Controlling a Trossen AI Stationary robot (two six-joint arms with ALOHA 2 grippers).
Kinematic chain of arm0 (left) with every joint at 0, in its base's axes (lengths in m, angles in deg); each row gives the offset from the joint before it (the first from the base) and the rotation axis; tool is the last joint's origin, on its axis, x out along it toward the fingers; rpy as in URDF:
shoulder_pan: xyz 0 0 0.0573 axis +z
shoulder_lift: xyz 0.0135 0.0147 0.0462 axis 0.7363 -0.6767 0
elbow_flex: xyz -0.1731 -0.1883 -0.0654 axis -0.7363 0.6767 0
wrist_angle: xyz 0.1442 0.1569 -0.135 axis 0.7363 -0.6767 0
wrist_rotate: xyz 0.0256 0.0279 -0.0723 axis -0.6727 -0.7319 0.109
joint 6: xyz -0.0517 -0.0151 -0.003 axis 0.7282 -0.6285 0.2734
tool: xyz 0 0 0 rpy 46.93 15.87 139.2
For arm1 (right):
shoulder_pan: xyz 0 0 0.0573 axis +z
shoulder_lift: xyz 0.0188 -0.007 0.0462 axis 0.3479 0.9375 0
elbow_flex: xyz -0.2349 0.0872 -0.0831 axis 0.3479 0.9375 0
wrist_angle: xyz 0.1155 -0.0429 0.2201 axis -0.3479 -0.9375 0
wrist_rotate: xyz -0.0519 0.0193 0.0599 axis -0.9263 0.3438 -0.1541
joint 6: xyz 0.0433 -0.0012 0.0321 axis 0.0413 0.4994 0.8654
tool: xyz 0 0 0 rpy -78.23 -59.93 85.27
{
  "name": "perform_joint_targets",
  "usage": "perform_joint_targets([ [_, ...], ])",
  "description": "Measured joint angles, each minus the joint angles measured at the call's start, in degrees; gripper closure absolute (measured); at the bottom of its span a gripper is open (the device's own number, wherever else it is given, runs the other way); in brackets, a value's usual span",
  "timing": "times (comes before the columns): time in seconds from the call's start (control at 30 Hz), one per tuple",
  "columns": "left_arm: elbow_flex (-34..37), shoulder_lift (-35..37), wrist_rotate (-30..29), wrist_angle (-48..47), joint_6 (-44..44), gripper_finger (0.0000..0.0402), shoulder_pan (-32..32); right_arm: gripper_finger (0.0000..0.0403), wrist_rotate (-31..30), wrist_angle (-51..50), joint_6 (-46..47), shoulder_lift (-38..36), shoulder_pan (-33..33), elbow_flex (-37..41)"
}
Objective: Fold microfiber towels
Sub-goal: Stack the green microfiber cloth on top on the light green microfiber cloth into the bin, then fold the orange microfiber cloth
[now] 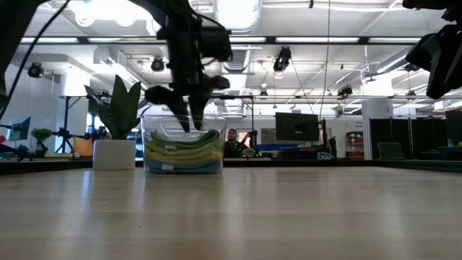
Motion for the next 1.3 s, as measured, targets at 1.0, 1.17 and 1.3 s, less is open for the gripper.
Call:
perform_joint_targets([
  [1.0, 2.89, 6.34, -15.8, -1.2, 0.38, 0.0293, -3.49, 0.0262, -18.07, 0.19, -2.64, -0.02, -1.58, 0.0],
  [1.17, 3.12, 17.48, -32.17, -0.79, -7.26, 0.0293, -16.54, 0.0265, -13.82, 0.27, -9.36, -0.02, -3.75, 0.0],
  [1.3, 6.94, 26.33, -44.91, -0.74, -7.79, 0.0293, -34.15, 0.0264, -19.59, -0.3, -13.4, -0.02, -3.73, 0.0],
])
